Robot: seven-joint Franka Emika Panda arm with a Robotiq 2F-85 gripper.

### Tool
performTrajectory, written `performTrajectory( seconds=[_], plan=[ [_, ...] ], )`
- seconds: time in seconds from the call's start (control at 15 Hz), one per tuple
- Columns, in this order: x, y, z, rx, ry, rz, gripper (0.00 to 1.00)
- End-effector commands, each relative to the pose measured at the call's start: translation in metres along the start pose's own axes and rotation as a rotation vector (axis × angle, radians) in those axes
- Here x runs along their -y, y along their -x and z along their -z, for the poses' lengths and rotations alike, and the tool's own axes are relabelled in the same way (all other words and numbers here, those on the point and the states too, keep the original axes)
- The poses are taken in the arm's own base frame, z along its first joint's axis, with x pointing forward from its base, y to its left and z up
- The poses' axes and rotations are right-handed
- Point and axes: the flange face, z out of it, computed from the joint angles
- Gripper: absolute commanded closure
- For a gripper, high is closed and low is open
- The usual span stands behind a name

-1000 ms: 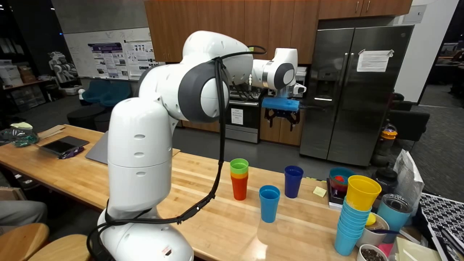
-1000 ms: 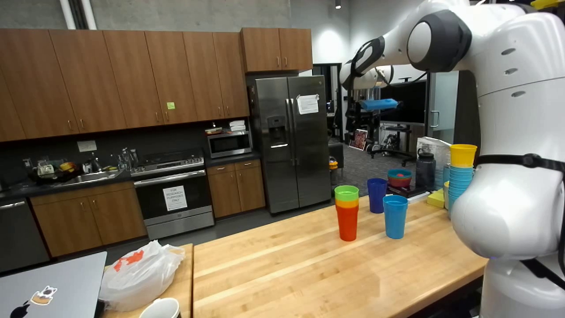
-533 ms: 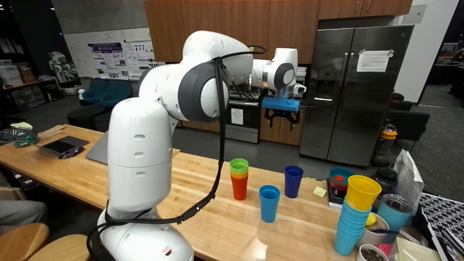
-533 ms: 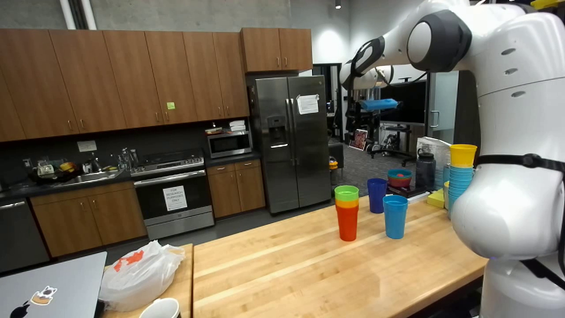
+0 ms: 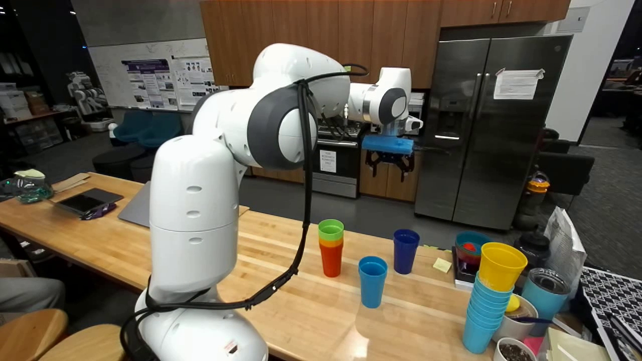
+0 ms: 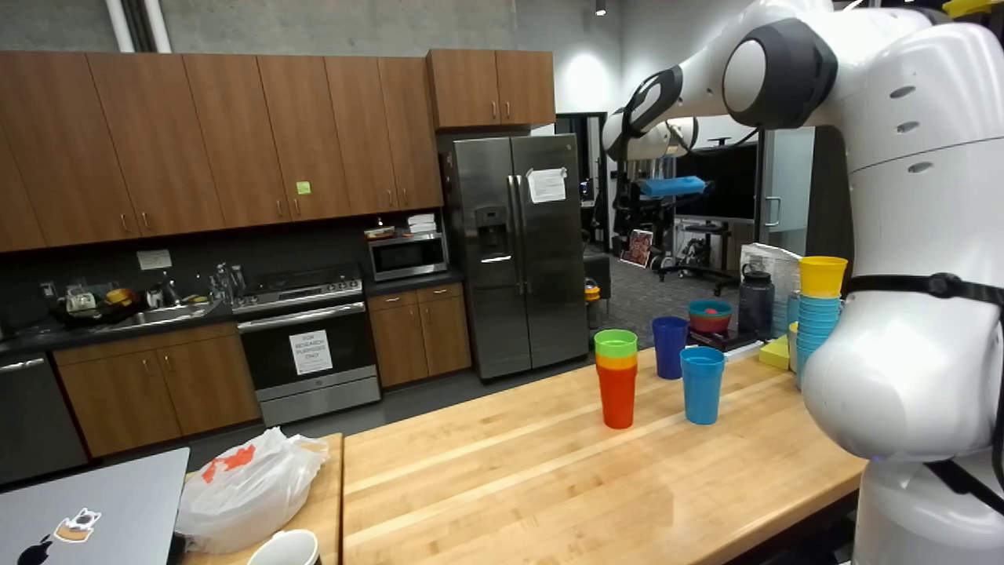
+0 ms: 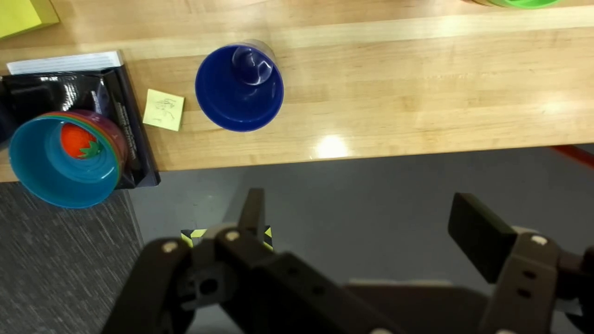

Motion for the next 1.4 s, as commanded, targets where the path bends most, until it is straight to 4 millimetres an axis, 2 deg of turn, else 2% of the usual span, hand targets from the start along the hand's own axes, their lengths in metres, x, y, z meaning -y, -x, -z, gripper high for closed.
performTrajectory(
  seconds=[0.0, 0.4, 0.8, 1.33],
  plan=[
    [0.017, -0.004, 0.003, 0.006, 0.032, 0.039, 0.0],
    [0.046, -0.003, -0.006, 0.018, 0.079, 0.109, 0.0],
    [0.061, 0.021, -0.026, 0.051, 0.11, 0.136, 0.0],
    [0.093, 0.048, -0.026, 0.025, 0.127, 0.193, 0.0]
  ],
)
